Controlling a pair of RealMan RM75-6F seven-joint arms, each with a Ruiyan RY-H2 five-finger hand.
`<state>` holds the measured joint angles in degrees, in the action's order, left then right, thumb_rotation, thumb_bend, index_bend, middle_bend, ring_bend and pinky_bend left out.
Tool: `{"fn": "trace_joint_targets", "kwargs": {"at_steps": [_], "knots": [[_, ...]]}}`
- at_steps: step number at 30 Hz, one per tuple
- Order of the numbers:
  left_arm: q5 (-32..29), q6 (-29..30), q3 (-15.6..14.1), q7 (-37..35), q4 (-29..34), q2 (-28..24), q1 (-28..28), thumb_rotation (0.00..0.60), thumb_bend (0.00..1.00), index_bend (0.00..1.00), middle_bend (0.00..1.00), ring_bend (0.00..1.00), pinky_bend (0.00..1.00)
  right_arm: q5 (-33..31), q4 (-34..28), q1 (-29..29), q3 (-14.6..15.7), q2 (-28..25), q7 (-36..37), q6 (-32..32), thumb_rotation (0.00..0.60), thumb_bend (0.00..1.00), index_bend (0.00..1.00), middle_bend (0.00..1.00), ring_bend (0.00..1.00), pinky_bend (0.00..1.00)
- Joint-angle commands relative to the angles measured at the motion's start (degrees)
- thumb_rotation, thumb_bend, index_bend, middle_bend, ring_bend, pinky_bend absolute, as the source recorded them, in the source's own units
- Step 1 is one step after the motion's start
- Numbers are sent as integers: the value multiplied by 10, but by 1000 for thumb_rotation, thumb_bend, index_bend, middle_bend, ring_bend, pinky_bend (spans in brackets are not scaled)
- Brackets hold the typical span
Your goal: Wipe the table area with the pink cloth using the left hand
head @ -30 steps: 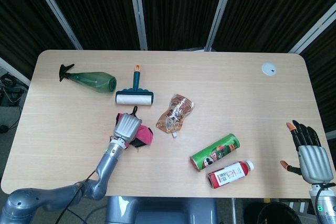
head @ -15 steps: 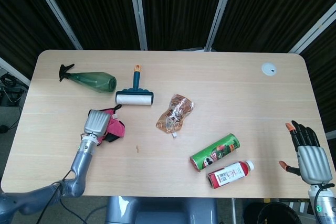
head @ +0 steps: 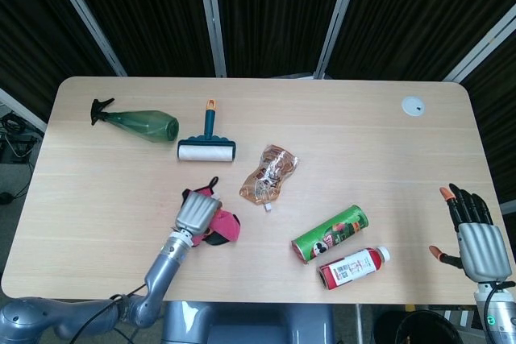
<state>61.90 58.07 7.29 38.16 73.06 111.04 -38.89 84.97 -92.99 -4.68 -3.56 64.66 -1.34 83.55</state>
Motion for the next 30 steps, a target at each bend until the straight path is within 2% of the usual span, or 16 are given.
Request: {"fn": "trace_joint_targets", "kwargs": {"at_steps": [1,8,13,21,26,30], "knots": [[3,5,-6,-5,17,8,4,600,500,857,654,582,570,0,0,0,1,1,1,-1,600,56,0,0,0,52],[14,9,-15,-6,54,21,3,600,499,858,655,582,570,-1,-1,-1,0,2,-4,-2,600,57,0,0,0,52],[12,0,-19,1,44,38,-2,600,499,859,655,582,570,2,-1,0,1,1,-4,0,600,57,0,0,0,52],[4,-18,16,-2,-31,64,-28,600,500,858,655,582,570,3,0,0,2,1,-3,-1,600,56,0,0,0,52],[-11,-27,48,-6,-87,57,-42,600,499,858,654,582,570,1,-2,0,3,1,-5,-3,600,56,0,0,0,52],[-24,-28,58,-9,-111,42,-41,600,499,857,654,582,570,8,4,-1,4,3,-18,-1,600,56,0,0,0,52]]}}
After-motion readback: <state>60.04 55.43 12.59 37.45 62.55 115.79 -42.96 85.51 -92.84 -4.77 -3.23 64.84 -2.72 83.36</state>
